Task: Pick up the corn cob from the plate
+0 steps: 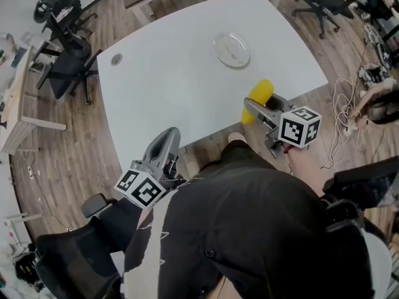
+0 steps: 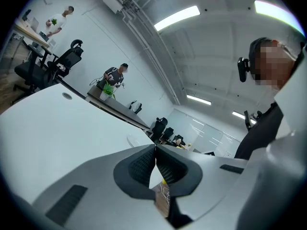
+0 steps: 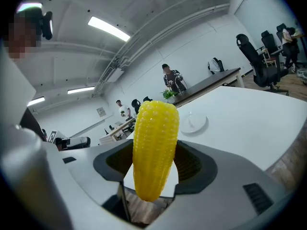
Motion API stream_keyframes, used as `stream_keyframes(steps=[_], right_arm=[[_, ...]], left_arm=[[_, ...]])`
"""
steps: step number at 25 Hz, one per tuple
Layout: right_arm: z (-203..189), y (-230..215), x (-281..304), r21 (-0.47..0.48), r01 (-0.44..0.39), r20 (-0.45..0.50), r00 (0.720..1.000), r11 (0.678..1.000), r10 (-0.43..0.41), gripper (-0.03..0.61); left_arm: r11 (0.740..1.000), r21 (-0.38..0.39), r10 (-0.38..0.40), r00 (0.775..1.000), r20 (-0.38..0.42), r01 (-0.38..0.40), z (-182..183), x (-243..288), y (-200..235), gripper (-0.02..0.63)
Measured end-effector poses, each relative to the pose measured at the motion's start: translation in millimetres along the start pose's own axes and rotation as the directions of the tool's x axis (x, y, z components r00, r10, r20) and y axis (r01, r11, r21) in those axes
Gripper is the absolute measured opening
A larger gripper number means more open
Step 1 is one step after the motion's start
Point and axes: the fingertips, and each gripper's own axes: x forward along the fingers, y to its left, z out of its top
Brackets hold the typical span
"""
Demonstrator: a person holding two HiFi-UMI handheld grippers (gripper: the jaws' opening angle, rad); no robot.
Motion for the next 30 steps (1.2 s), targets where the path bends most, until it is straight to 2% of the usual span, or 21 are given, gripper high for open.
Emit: stream_keyframes(steps=[7, 11, 15, 19, 24, 27, 30], right_arm=[[-8, -4, -42, 0.006, 0.059, -0.001, 0.998, 0.998, -0.059, 0.265], [-8, -6, -50, 0.084, 0.043, 0.016, 0.999, 0.996, -0.045, 0.264], [0, -13, -59, 0.179, 0.0, 0.055, 0.998, 0.984, -0.01, 0.264], [2, -35, -92, 0.29, -0.016, 0.121, 0.992, 0.957, -0.02, 0.264], [-1, -75, -151, 0.423, -0.056, 0.138, 0.99, 0.904, -0.003, 0.264], [4, -99, -192, 0.454, -0.088, 0.162, 0.987, 0.887, 0.015, 0.264], [10, -114, -223, 0.475, -0.133, 0.185, 0.981, 0.87, 0.049, 0.264]], left_arm=[[0.999, -0.018, -0.039, 0.999, -0.016, 0.039, -16, 4, -13, 0.015], [0.998, -0.015, -0.064, 0.997, -0.037, 0.064, -21, 12, -23, 0.015], [0.998, -0.017, -0.056, 0.997, -0.054, 0.055, -31, 19, -33, 0.015], [1.0, -0.013, -0.029, 0.997, -0.074, 0.028, -44, 33, -49, 0.015], [1.0, -0.005, 0.003, 1.0, -0.008, -0.003, -44, 64, -87, 0.015], [1.0, -0.012, 0.016, 1.0, 0.012, -0.016, -62, 79, -119, 0.015], [1.0, -0.021, 0.017, 1.0, -0.008, -0.017, -91, 90, -153, 0.015]])
